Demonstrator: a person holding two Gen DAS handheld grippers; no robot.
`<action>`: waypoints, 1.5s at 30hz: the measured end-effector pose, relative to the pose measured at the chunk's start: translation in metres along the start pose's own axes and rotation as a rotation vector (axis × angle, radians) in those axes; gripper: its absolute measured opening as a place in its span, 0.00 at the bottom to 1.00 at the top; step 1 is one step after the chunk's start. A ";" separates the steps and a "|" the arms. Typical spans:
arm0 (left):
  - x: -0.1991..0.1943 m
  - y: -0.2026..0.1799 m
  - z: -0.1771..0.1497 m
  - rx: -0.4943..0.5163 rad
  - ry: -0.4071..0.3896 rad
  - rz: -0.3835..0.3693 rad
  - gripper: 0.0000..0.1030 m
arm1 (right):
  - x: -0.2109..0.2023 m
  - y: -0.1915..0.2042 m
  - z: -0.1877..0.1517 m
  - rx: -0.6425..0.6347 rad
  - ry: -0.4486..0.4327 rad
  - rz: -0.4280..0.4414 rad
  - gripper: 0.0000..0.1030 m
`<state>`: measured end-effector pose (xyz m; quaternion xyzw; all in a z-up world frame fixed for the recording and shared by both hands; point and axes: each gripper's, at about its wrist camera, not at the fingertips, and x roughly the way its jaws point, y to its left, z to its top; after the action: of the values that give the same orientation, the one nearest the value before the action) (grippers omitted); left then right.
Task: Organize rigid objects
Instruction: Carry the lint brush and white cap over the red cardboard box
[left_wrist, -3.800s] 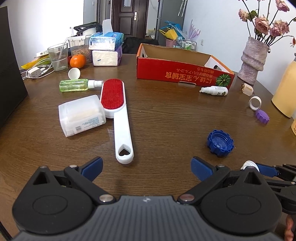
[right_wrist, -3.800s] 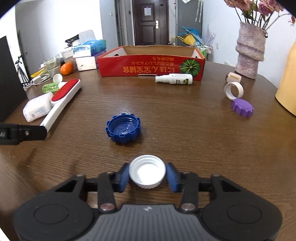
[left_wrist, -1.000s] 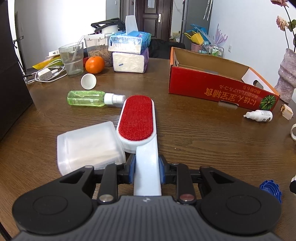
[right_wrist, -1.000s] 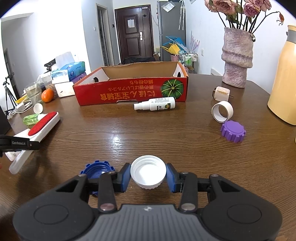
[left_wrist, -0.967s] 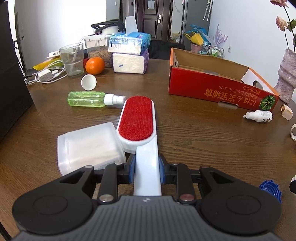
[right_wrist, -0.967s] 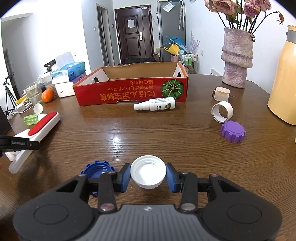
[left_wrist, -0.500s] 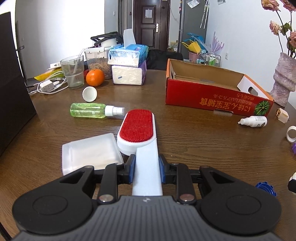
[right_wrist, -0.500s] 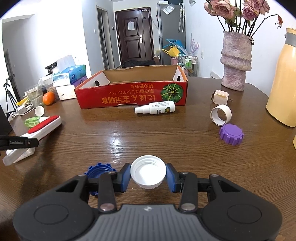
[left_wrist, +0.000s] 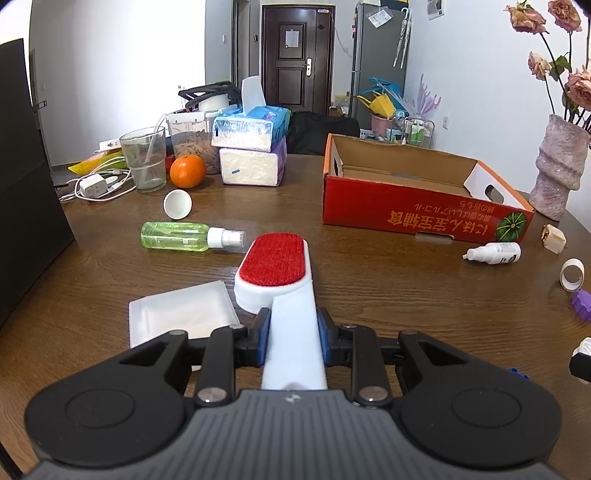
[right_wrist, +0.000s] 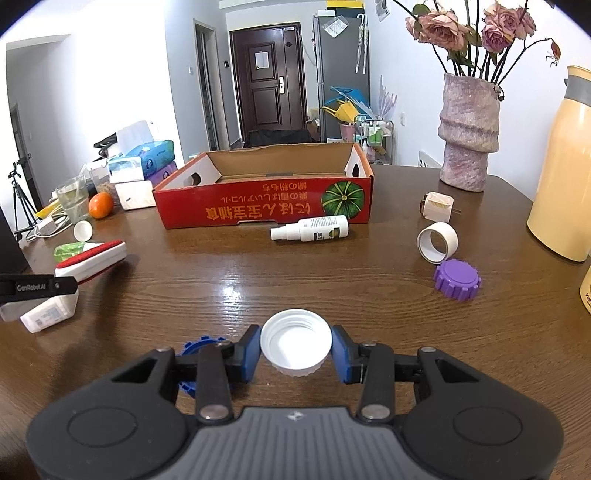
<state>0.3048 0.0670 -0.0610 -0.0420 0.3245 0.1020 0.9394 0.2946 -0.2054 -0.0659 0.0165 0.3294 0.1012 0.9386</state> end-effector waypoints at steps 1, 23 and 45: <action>-0.001 0.000 0.000 0.001 -0.004 -0.001 0.25 | 0.000 0.000 0.001 0.000 -0.002 0.000 0.38; -0.020 -0.023 0.028 0.035 -0.072 -0.038 0.25 | -0.006 -0.002 0.024 0.003 -0.056 0.014 0.38; -0.010 -0.064 0.077 0.050 -0.147 -0.105 0.25 | 0.016 -0.007 0.079 0.018 -0.152 0.020 0.38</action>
<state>0.3580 0.0140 0.0067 -0.0280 0.2546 0.0473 0.9655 0.3573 -0.2061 -0.0144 0.0357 0.2578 0.1063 0.9597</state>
